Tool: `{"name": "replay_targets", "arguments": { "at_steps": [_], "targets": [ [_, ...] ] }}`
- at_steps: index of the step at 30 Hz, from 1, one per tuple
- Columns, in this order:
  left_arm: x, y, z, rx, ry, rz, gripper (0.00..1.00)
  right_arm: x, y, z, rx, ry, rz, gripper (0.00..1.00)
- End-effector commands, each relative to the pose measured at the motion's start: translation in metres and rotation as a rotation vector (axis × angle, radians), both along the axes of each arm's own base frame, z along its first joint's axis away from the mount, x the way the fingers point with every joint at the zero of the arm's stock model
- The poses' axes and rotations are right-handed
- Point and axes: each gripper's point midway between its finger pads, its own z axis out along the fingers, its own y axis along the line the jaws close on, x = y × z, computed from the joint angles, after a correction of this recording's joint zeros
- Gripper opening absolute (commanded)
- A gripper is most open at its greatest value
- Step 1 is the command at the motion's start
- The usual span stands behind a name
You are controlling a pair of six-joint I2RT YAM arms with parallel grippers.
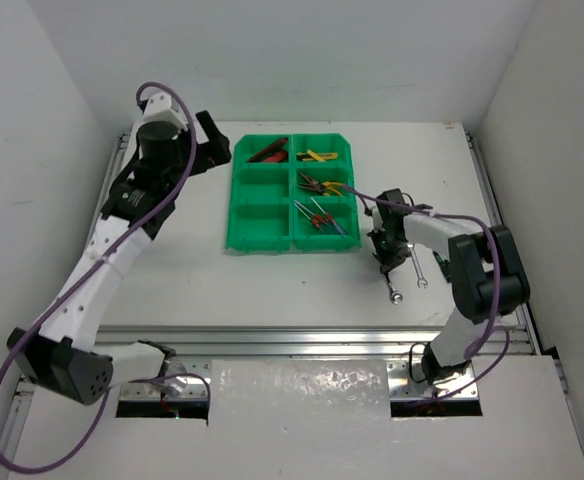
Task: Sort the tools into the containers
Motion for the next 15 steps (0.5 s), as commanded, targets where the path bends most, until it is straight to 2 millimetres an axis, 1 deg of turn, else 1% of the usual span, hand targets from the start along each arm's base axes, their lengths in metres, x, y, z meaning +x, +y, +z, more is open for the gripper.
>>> {"name": "replay_targets", "arguments": {
  "at_steps": [1, 2, 3, 4, 6, 7, 8, 9, 10, 11, 12, 13, 14, 15],
  "targets": [
    [-0.021, -0.009, 0.033, -0.095, -0.121, -0.055, 1.0, -0.004, -0.003, 0.034, -0.004, -0.093, -0.051, 0.0],
    [-0.027, -0.012, 0.04, -0.123, -0.15, -0.072, 1.0, -0.001, 0.001, 0.045, 0.016, -0.132, -0.052, 0.0],
    [-0.029, -0.013, 0.037, -0.132, -0.149, -0.078, 1.0, 0.003, 0.005, 0.055, 0.032, -0.168, -0.048, 0.0],
    [-0.031, -0.014, 0.028, -0.141, -0.133, -0.078, 1.0, 0.008, 0.009, 0.074, 0.056, -0.231, -0.041, 0.0],
    [-0.038, -0.014, 0.029, -0.175, -0.143, -0.077, 1.0, 0.021, 0.031, 0.1, 0.114, -0.327, 0.038, 0.0],
    [-0.04, -0.013, 0.02, -0.185, -0.129, -0.072, 1.0, 0.027, 0.04, 0.116, 0.141, -0.381, 0.073, 0.0],
    [-0.048, -0.012, 0.026, -0.206, -0.151, -0.07, 1.0, 0.039, 0.055, 0.137, 0.165, -0.449, 0.122, 0.0],
    [-0.051, -0.01, 0.026, -0.215, -0.159, -0.067, 1.0, 0.051, 0.071, 0.153, 0.211, -0.52, 0.204, 0.0],
    [-0.055, -0.009, 0.016, -0.216, -0.146, -0.063, 1.0, 0.056, 0.094, 0.164, 0.292, -0.545, 0.284, 0.0],
    [-0.062, -0.008, 0.02, -0.224, -0.161, -0.073, 1.0, 0.071, 0.112, 0.188, 0.331, -0.616, 0.333, 0.0],
    [-0.066, -0.009, 0.012, -0.213, -0.143, -0.08, 1.0, 0.085, 0.124, 0.204, 0.342, -0.685, 0.423, 0.0],
    [-0.069, -0.009, 0.008, -0.202, -0.132, -0.091, 1.0, 0.094, 0.137, 0.215, 0.379, -0.71, 0.475, 0.0],
    [-0.074, -0.009, 0.0, -0.168, -0.104, -0.112, 1.0, 0.118, 0.154, 0.229, 0.377, -0.752, 0.539, 0.0],
    [-0.076, -0.011, -0.009, -0.143, -0.081, -0.13, 1.0, 0.128, 0.165, 0.234, 0.389, -0.765, 0.59, 0.0]
  ]
}}
